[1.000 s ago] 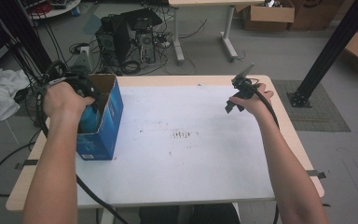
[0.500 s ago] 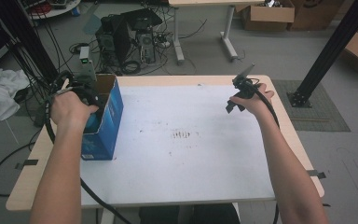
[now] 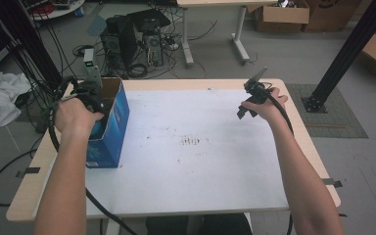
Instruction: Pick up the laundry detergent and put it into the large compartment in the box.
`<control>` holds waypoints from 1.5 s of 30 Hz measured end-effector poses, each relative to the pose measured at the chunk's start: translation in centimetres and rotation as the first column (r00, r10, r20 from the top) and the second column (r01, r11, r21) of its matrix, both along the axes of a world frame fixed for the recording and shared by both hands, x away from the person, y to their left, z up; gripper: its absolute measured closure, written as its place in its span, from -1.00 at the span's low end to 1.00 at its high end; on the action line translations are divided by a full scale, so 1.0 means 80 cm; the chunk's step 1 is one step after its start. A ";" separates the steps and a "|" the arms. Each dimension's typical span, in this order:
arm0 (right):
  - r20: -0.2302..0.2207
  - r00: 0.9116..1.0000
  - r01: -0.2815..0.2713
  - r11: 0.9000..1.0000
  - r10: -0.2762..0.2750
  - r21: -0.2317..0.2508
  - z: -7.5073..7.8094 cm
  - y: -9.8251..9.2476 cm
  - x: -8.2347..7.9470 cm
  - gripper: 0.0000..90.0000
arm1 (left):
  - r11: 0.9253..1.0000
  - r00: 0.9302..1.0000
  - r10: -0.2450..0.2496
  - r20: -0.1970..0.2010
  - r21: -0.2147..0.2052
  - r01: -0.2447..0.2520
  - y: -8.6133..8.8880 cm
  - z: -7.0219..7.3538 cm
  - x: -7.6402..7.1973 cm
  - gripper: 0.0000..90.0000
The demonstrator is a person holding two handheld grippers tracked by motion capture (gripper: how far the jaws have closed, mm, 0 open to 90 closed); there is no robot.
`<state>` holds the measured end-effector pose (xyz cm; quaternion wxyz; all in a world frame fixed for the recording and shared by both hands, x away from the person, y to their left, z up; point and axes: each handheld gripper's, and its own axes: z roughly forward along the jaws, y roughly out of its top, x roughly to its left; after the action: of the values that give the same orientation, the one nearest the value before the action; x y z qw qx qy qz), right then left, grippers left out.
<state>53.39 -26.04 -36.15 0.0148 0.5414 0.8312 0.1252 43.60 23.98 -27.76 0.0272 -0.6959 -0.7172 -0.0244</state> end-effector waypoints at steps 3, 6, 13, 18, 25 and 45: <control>-0.005 1.000 -0.002 1.000 0.002 -0.001 -0.001 0.001 0.000 -0.62 | 1.000 1.000 0.002 0.001 -0.001 -0.002 0.000 0.000 0.000 -0.15; -0.006 1.000 0.001 1.000 -0.001 -0.001 -0.001 0.001 0.000 -0.62 | 1.000 1.000 0.005 -0.002 -0.003 -0.005 0.000 0.000 -0.001 -0.16; -0.006 1.000 -0.008 1.000 0.008 -0.001 -0.001 0.004 -0.001 -0.62 | 1.000 1.000 0.006 0.000 -0.002 -0.006 0.001 -0.001 -0.002 -0.17; -0.006 1.000 -0.007 1.000 0.007 -0.003 -0.001 0.003 -0.001 -0.62 | 1.000 1.000 0.005 0.002 0.000 -0.005 0.000 -0.001 -0.002 -0.17; -0.007 1.000 -0.006 1.000 0.006 0.002 -0.001 0.003 -0.001 -0.62 | 1.000 1.000 0.000 0.026 0.008 -0.001 -0.004 0.008 -0.002 -0.24; -0.001 1.000 -0.009 1.000 0.009 0.013 0.004 0.003 -0.004 -0.62 | 0.996 0.992 -0.083 0.095 0.049 0.079 -0.029 0.079 -0.018 -0.59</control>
<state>53.09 -25.80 -35.86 0.0102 0.5378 0.8328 0.1304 42.13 21.65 -21.46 0.0071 -0.7216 -0.6882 -0.0756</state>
